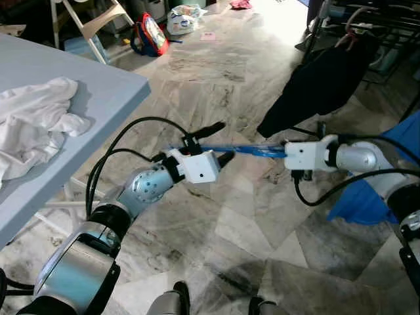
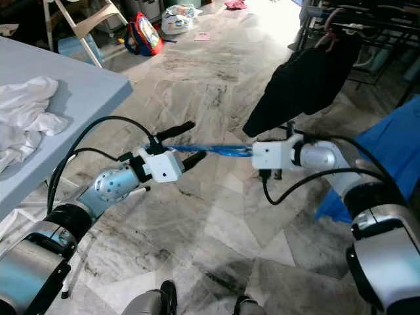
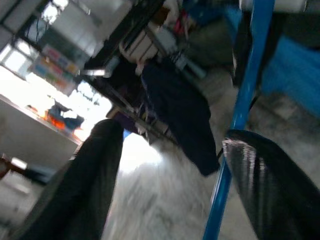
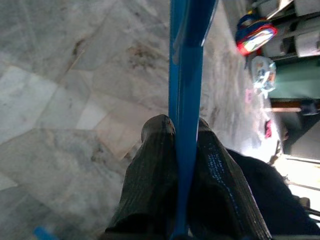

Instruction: Hang hanger

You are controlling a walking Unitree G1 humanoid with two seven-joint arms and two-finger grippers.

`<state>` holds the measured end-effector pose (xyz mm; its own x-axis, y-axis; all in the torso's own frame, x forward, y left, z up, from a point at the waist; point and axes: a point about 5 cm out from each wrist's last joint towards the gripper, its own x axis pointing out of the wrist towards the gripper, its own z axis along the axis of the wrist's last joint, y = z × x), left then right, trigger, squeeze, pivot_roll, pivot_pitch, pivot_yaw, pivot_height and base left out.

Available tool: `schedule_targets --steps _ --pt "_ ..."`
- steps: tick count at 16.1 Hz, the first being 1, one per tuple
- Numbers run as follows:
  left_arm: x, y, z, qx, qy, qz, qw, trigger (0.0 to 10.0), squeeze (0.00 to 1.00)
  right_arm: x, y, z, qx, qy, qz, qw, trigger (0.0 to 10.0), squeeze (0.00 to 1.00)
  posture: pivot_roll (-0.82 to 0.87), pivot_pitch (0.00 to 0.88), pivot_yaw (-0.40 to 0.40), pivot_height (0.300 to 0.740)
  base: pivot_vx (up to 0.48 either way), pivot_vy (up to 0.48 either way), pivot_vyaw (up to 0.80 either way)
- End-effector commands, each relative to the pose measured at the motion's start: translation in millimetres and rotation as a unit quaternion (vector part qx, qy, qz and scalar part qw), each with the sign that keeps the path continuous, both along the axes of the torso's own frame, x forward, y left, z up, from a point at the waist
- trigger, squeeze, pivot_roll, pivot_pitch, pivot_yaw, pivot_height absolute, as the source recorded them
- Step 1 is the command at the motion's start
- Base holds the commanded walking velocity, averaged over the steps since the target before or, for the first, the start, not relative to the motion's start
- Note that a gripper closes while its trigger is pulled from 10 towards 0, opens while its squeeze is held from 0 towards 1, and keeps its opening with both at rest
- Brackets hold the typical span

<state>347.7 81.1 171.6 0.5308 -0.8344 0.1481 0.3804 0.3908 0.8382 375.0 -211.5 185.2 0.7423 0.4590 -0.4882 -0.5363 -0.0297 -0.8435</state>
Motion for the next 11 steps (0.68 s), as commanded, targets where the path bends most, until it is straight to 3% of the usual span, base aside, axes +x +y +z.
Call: schedule_targets --steps 1,4,8,11 --pt "-3.6 1.0 -3 0.009 0.003 -0.016 1.0 10.0 1.0 0.6 -3.2 -3 0.003 -0.006 -0.016 1.0 0.0 0.0 0.03 0.206 0.077 0.74 0.0 0.0 0.0" --pt "-3.1 2.8 -1 -0.008 0.005 -0.011 1.0 10.0 1.0 3.2 -12.9 -6 0.013 -0.019 -0.067 0.997 0.0 0.0 0.03 0.205 0.077 0.74 0.0 0.0 0.0" --pt "0.2 8.2 4 -0.074 0.034 0.01 0.997 10.0 1.0 0.4 -27.2 -18 0.049 -0.019 -0.132 0.99 0.0 0.0 0.03 0.202 0.071 0.74 0.0 0.0 0.0" --pt "-3.3 10.9 -7 -0.088 0.065 0.015 0.994 10.0 1.0 -3.9 -37.1 -33 0.08 -0.015 -0.188 0.979 0.0 0.0 0.03 0.201 0.068 0.74 0.0 0.0 0.0"
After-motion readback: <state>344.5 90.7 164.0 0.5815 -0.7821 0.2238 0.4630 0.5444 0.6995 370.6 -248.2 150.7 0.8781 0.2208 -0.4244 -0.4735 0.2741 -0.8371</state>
